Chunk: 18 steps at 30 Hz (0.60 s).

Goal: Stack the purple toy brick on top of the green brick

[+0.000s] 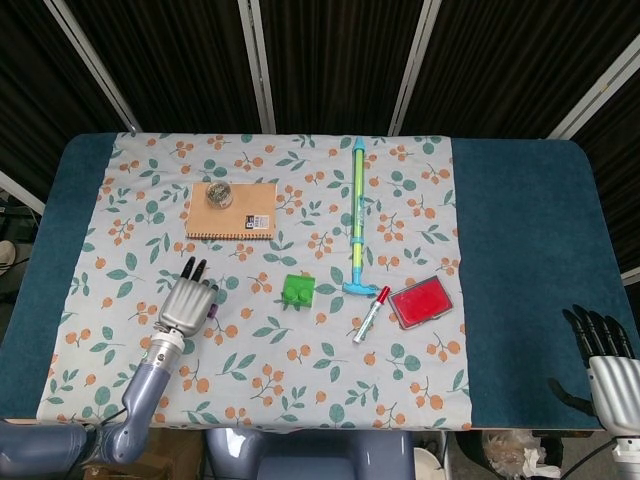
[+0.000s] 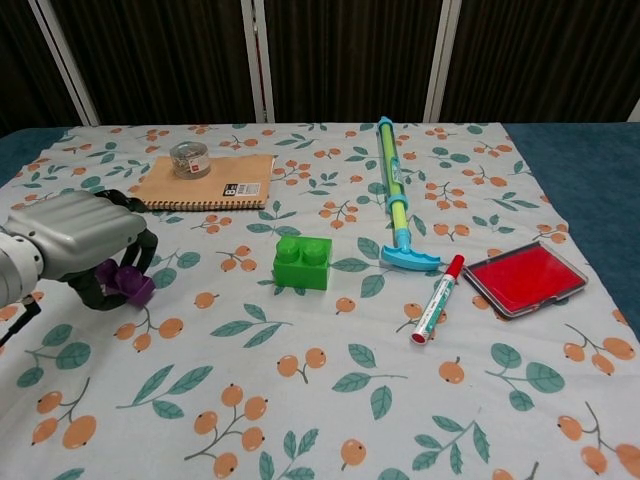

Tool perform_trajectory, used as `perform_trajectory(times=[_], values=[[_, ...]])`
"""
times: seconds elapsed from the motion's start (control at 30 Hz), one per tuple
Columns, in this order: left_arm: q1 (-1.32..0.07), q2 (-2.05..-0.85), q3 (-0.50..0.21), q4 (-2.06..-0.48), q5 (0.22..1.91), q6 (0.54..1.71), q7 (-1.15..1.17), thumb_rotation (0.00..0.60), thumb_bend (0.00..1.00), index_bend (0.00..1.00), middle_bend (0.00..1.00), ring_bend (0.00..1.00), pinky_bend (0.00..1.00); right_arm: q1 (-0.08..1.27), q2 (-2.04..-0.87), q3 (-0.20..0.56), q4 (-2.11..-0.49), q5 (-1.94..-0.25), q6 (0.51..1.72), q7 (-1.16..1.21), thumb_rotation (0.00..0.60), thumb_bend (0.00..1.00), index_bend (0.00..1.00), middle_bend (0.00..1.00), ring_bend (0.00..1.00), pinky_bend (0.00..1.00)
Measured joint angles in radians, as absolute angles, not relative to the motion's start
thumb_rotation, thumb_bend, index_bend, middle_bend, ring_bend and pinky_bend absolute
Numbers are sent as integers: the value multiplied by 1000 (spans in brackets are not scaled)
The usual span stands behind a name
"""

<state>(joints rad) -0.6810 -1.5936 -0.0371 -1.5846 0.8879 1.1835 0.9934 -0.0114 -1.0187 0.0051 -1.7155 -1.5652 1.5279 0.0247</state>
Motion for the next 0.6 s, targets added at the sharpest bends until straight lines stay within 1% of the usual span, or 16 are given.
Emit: perform_trajectory(times=[0.23,0.4,0.6], values=[[-691,-1533,-71,-1675,848,1225,1044,600,402,514,478,66,0,-11,-1019,3,-1718,-1571,1528,22,600,222,0,64,0,0],[-706,-1502,-117,-1739,782,1254,1074,600,395,512,477,68,0,-12,-1020,3,-1718,-1571,1530,18,600,221,0,64,0,0],[-738,-1504,-187,-1788,703,1306,1109,600,391,517,484,86,0,-9,-1022,4,-1718,-1568,1525,13,600,221,0,64,0,0]])
